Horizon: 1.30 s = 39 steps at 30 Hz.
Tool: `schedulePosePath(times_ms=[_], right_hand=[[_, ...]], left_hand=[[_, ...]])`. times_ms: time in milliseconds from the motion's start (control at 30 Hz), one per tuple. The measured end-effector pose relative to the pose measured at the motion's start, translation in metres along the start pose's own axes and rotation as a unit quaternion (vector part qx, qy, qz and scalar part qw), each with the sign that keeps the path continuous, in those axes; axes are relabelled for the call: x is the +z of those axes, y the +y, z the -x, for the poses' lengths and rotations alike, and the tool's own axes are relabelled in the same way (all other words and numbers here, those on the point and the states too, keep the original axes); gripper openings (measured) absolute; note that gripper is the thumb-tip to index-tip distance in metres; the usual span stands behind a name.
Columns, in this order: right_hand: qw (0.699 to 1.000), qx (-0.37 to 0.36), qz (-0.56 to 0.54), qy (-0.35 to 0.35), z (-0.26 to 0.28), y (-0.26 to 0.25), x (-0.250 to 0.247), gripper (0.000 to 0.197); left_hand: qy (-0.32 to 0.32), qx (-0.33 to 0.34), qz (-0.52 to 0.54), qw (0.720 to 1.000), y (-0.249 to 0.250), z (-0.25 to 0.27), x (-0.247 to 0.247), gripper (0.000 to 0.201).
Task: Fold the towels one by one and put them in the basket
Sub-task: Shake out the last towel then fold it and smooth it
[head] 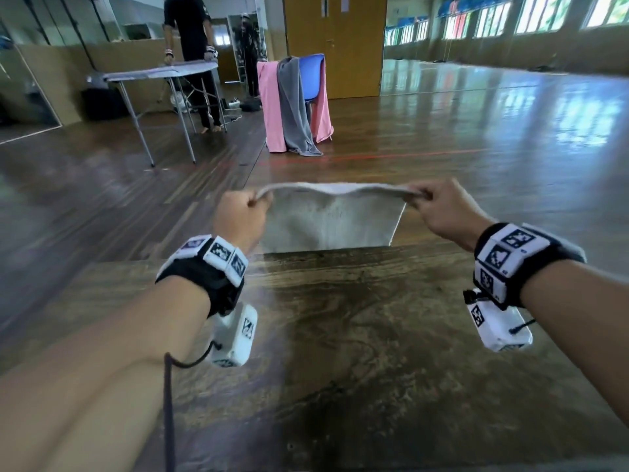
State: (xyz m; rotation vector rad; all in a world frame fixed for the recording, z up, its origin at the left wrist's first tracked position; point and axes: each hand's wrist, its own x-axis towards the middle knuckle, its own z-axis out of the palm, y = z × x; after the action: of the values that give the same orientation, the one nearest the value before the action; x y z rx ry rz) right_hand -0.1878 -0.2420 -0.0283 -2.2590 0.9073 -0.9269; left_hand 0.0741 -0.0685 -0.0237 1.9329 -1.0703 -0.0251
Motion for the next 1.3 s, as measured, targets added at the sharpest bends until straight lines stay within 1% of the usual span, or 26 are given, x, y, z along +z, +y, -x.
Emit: schedulePosePath(times_ms=[33, 67, 100, 133, 167, 200, 300, 367, 433, 533, 600, 667, 733, 800, 867, 933, 1000, 1033, 1100, 1167, 1200, 1233, 1267, 1300], right_hand=[[0.998, 0.011, 0.033, -0.050, 0.009, 0.002, 0.003, 0.034], [0.991, 0.030, 0.074, -0.106, 0.018, 0.006, 0.006, 0.040], [0.981, 0.051, 0.111, -0.148, 0.027, 0.012, 0.008, 0.038], [0.974, 0.065, 0.136, -0.167, 0.038, 0.017, 0.010, 0.029], [0.973, 0.069, 0.147, -0.166, 0.049, 0.021, 0.011, 0.020], [0.976, 0.070, 0.140, -0.152, 0.060, 0.024, 0.011, 0.015], [0.989, 0.075, 0.086, -0.091, 0.088, 0.029, 0.012, 0.017], [0.994, 0.074, 0.046, -0.072, 0.105, 0.024, 0.008, 0.026], [0.996, 0.071, 0.015, -0.059, 0.118, 0.015, 0.001, 0.036], [0.998, 0.053, 0.013, -0.042, 0.131, -0.002, -0.011, 0.040], [0.998, 0.045, 0.024, -0.045, 0.139, -0.011, -0.022, 0.042], [0.994, 0.063, -0.008, -0.088, 0.147, -0.019, -0.032, 0.040], [0.982, 0.101, -0.062, -0.145, 0.157, -0.028, -0.041, 0.037], [0.973, 0.127, -0.084, -0.175, 0.168, -0.037, -0.053, 0.032], [0.961, 0.140, -0.095, -0.220, 0.177, -0.046, -0.067, 0.029], [0.937, 0.160, -0.102, -0.295, 0.183, -0.053, -0.081, 0.034], [0.910, 0.186, -0.104, -0.356, 0.187, -0.058, -0.092, 0.038], [0.895, 0.202, -0.112, -0.382, 0.187, -0.059, -0.097, 0.036], [0.857, 0.240, -0.140, -0.434, 0.187, -0.060, -0.103, 0.029], [0.824, 0.256, -0.156, -0.481, 0.186, -0.057, -0.106, 0.030], [0.817, 0.256, -0.156, -0.493, 0.184, -0.056, -0.105, 0.032], [0.816, 0.257, -0.151, -0.496, 0.182, -0.055, -0.102, 0.033], [0.822, 0.258, -0.143, -0.487, 0.181, -0.054, -0.098, 0.033], [0.834, 0.260, -0.134, -0.468, 0.178, -0.052, -0.092, 0.031]], left_hand=[[-0.066, -0.014, -0.053, 0.996, -0.007, 0.009, 0.000, 0.041], [-0.133, -0.028, -0.096, 0.986, -0.015, 0.018, 0.000, 0.037], [-0.187, -0.040, -0.123, 0.974, -0.023, 0.027, -0.002, 0.031], [-0.220, -0.044, -0.138, 0.965, -0.031, 0.037, -0.004, 0.027], [-0.241, -0.043, -0.145, 0.959, -0.037, 0.045, -0.007, 0.026], [-0.254, -0.040, -0.147, 0.955, -0.042, 0.053, -0.011, 0.026], [-0.256, -0.032, -0.140, 0.956, -0.050, 0.074, -0.022, 0.030], [-0.247, -0.031, -0.142, 0.958, -0.048, 0.084, -0.031, 0.036], [-0.238, -0.030, -0.129, 0.962, -0.043, 0.093, -0.039, 0.033], [-0.229, -0.022, -0.103, 0.968, -0.031, 0.105, -0.053, 0.022], [-0.222, -0.028, -0.069, 0.972, -0.024, 0.114, -0.064, 0.028], [-0.213, -0.032, -0.030, 0.976, -0.018, 0.124, -0.074, 0.036], [-0.216, -0.034, 0.007, 0.976, -0.013, 0.134, -0.083, 0.036], [-0.246, -0.047, 0.030, 0.968, -0.009, 0.140, -0.093, 0.034], [-0.293, -0.073, 0.031, 0.953, -0.004, 0.145, -0.102, 0.030], [-0.334, -0.098, 0.024, 0.937, 0.002, 0.150, -0.110, 0.027], [-0.388, -0.129, 0.042, 0.912, 0.008, 0.156, -0.117, 0.027], [-0.415, -0.140, 0.046, 0.898, 0.010, 0.158, -0.120, 0.030], [-0.468, -0.150, 0.045, 0.870, 0.013, 0.163, -0.125, 0.035], [-0.511, -0.140, 0.044, 0.847, 0.013, 0.165, -0.128, 0.033], [-0.522, -0.136, 0.044, 0.841, 0.013, 0.166, -0.128, 0.031], [-0.522, -0.135, 0.041, 0.841, 0.010, 0.165, -0.127, 0.031], [-0.512, -0.140, 0.038, 0.847, 0.008, 0.165, -0.124, 0.031], [-0.492, -0.146, 0.031, 0.858, 0.003, 0.163, -0.119, 0.030]])
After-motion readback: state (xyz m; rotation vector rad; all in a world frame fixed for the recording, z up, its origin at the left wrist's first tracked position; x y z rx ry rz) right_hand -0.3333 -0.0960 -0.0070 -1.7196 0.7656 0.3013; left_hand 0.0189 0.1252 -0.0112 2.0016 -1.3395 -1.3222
